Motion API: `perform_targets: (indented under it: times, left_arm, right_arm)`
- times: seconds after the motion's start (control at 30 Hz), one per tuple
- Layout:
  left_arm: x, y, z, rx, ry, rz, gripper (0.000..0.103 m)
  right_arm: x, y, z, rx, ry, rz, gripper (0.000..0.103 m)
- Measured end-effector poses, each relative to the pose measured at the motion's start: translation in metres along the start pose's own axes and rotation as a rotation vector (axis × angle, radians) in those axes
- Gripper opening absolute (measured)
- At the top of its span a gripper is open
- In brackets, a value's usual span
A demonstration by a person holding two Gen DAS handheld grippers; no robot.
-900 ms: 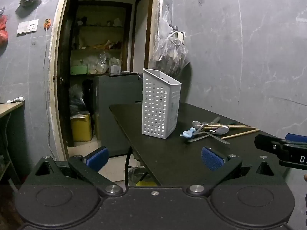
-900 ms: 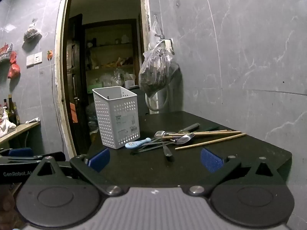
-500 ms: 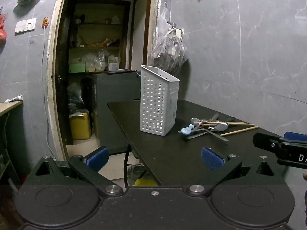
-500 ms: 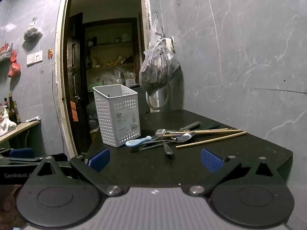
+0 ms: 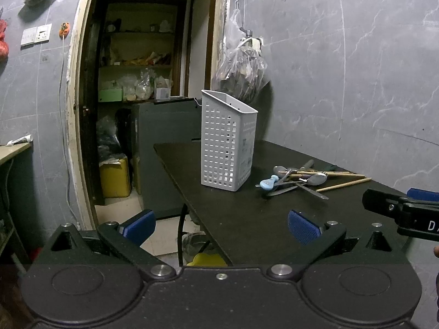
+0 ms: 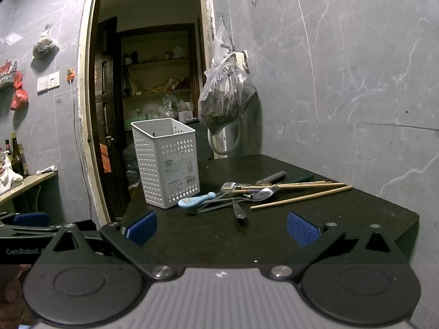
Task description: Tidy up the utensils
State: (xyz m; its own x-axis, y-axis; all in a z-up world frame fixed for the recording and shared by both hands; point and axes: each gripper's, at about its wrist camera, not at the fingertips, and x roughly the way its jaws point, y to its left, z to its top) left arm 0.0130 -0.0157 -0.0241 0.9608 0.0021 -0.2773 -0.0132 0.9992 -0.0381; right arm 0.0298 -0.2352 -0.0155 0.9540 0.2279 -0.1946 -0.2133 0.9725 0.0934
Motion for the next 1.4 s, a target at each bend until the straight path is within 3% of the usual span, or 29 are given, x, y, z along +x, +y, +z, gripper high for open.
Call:
perform_targets:
  times: [1.4]
  left_arm:
    - [0.02, 0.003, 0.008, 0.011, 0.102, 0.005, 0.102]
  right_arm:
    - [0.018, -0.008, -0.007, 0.017, 0.048, 0.005, 0.103]
